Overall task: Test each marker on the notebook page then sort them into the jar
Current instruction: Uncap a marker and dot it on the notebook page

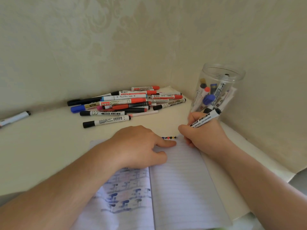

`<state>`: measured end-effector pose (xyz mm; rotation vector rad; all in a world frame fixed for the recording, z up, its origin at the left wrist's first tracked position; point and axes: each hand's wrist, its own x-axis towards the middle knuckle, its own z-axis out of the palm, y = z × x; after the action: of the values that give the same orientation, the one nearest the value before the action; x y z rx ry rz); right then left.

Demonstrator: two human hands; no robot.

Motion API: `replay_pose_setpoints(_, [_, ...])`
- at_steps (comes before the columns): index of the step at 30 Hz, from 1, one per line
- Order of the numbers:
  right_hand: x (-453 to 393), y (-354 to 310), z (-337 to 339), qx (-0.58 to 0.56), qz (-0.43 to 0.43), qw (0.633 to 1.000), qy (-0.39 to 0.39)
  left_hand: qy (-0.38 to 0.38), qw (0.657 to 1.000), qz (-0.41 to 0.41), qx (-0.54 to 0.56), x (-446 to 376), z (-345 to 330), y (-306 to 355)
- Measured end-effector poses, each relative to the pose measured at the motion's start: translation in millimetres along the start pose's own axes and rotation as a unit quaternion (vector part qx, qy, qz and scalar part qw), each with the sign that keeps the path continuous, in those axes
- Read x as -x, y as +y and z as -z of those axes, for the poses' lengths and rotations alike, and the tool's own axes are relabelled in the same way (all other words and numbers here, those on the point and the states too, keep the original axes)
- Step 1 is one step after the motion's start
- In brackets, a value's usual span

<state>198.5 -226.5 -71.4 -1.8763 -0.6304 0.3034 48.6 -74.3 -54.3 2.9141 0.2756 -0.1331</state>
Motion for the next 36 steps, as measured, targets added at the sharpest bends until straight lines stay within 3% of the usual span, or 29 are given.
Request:
replay_pose_setpoints(24, [-2.4,4.1,-0.1,-0.006,0.014,1.000,0.000,0.005,1.000,0.005,0.005,3.8,-3.7,-0.7])
replay_pose_setpoints(28, [-5.0,4.9,5.9,-0.064,0.019,0.998,-0.006,0.047,0.998,0.003,0.037,13.2,-6.8,-2.1])
replay_pose_setpoints(31, [-1.7,3.9,15.7,-0.160,0.050,0.986,-0.015,0.101,0.981,0.008,0.163,25.1,-14.8,-13.5])
replay_pose_setpoints(33, [6.0,-1.8,22.7,-0.233,0.083,0.968,-0.042,0.121,0.966,0.016,0.230,28.4,-16.0,-20.2])
replay_pose_setpoints(36, [17.2,-16.2,29.5,-0.289,0.098,0.946,-0.108,0.176,0.953,0.027,0.246,25.8,-18.3,-26.1])
